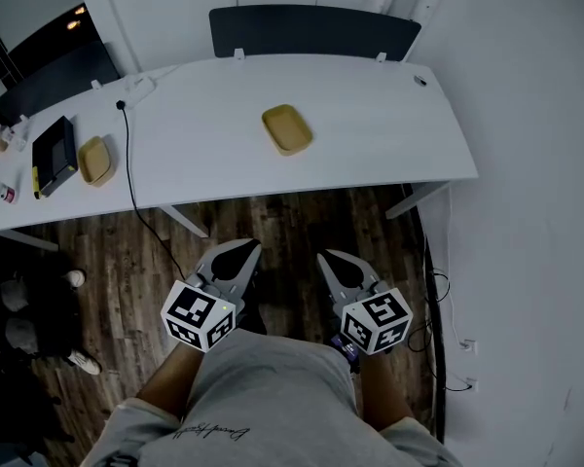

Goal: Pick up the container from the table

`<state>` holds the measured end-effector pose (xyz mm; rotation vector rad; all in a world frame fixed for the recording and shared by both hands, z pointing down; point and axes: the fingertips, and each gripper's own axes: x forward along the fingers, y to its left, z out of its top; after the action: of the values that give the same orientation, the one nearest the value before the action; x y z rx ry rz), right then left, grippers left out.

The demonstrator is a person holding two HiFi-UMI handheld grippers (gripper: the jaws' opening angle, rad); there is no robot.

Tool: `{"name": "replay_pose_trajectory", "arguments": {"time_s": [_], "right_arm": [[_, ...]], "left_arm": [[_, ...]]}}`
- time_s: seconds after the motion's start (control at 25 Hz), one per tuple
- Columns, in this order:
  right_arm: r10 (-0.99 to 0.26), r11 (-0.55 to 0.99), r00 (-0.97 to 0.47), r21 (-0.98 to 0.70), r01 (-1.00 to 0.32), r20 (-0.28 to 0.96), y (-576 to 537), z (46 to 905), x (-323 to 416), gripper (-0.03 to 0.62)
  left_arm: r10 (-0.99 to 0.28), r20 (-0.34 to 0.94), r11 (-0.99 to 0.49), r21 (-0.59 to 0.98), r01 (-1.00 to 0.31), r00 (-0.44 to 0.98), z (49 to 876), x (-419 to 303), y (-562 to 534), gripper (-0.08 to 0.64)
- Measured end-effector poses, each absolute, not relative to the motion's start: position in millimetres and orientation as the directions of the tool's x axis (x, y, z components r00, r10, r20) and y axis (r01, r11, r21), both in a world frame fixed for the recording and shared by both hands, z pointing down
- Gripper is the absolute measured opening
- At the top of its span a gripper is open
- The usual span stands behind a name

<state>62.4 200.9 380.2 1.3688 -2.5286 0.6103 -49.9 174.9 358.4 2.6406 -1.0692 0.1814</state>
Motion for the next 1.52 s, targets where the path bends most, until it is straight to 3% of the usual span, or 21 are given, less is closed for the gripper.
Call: {"name": "replay_pose_trajectory", "arguments": {"time_s": [0.96,1.52], "right_arm": [[-0.802,0.391,-0.461,-0.248,-0.886,0.38,-3.4,364.0,33.9,0.015],[-0.796,0.396,-0.448,-0.209,-0.894,0.406,-60.8,355.0,18.2,0.015]], "left_arm": [[-0.577,0.24,-0.753,0.216,-0.622,0.781,344.6,-80.6,-44.0,0.001],[-0.552,0.238,-0.766,0.235,-0.599,0.799,340.7,-90.3,-97.5,0.0]]}}
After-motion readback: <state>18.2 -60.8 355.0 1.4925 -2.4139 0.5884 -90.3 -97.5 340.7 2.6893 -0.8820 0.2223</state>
